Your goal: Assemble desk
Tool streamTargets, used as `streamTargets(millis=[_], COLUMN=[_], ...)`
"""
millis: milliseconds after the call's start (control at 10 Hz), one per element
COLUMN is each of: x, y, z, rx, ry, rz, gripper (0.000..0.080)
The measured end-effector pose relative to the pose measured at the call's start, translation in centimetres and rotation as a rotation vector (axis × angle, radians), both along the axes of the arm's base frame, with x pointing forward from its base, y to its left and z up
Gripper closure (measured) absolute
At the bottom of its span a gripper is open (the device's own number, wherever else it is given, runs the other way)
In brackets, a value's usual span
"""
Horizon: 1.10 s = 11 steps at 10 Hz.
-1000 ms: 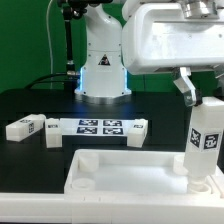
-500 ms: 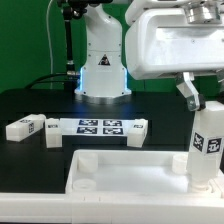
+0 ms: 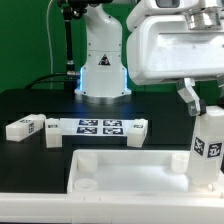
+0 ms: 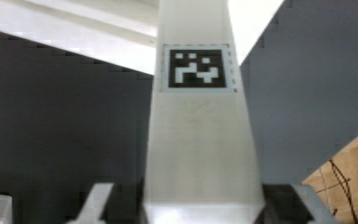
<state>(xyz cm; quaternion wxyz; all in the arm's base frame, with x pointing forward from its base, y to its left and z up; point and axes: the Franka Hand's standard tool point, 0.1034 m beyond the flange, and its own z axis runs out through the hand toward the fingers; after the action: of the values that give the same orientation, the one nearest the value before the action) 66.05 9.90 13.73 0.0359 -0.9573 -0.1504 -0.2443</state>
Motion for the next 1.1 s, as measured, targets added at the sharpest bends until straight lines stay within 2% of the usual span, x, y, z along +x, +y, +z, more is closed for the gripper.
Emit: streamTargets(millis=[300, 400, 500, 700, 1100], x=[0.00, 0.02, 0.02, 0.02, -0.07], y=[0.22, 0.19, 0.19, 0.20, 0.35], z=[0.02, 0.02, 0.02, 0.02, 0.06], rx=[0.001, 0.001, 0.001, 0.001, 0.001], ry=[-0.044, -0.043, -0.043, -0.043, -0.043], rz=[-0.002, -0.002, -0.002, -0.002, -0.001], gripper=[0.0511, 0.0436, 0.0436, 0.0178, 0.0151])
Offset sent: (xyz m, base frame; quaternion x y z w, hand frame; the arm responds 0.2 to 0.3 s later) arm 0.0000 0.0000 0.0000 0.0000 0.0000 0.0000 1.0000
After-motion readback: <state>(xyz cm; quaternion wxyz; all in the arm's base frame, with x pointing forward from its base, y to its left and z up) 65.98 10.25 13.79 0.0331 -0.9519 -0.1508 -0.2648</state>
